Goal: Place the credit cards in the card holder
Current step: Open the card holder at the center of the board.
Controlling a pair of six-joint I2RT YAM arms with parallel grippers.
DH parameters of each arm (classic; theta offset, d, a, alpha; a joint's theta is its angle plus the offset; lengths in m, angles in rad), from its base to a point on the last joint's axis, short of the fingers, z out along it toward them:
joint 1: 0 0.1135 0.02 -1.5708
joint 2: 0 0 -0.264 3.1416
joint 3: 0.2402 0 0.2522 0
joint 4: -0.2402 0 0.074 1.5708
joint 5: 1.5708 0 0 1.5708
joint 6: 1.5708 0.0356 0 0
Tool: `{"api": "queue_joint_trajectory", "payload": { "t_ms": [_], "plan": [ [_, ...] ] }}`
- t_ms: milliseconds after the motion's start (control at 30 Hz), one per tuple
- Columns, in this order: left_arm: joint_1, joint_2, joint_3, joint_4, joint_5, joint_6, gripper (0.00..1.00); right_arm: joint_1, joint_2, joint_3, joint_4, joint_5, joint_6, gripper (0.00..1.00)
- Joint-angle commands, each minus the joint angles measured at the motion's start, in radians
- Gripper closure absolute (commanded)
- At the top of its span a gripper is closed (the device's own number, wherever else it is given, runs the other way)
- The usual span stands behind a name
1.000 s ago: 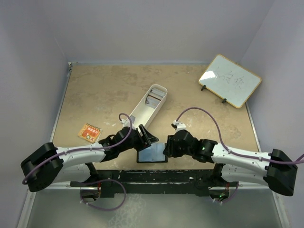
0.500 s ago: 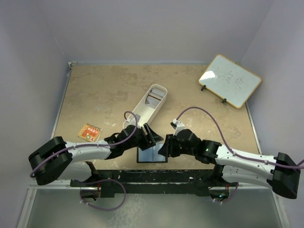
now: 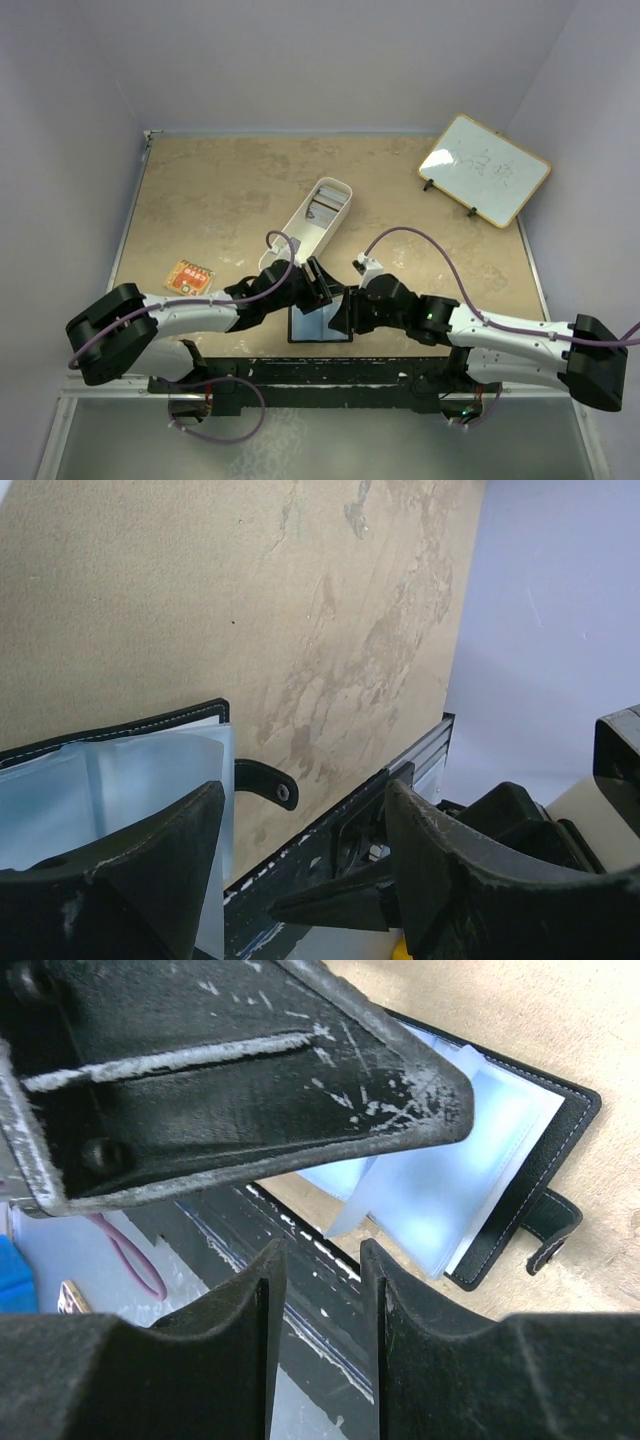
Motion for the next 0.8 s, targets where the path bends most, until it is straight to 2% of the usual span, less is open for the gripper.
{"api": "queue_joint_trajectory", "payload": {
  "t_ms": [0,367,767],
  "plan": [
    [-0.007,0.024,0.048,0.052,0.001,0.010,0.37,0.004,-0.027,0.068,-0.010,0.039,-0.017,0.62],
    [-0.029,0.083,0.001,0.131,-0.009,-0.011,0.37,0.004,-0.205,0.093,-0.112,0.177,-0.078,0.62],
    [-0.041,0.117,0.009,0.133,-0.021,0.025,0.37,0.004,-0.177,0.191,-0.182,0.234,-0.100,0.61]
  ]
}}
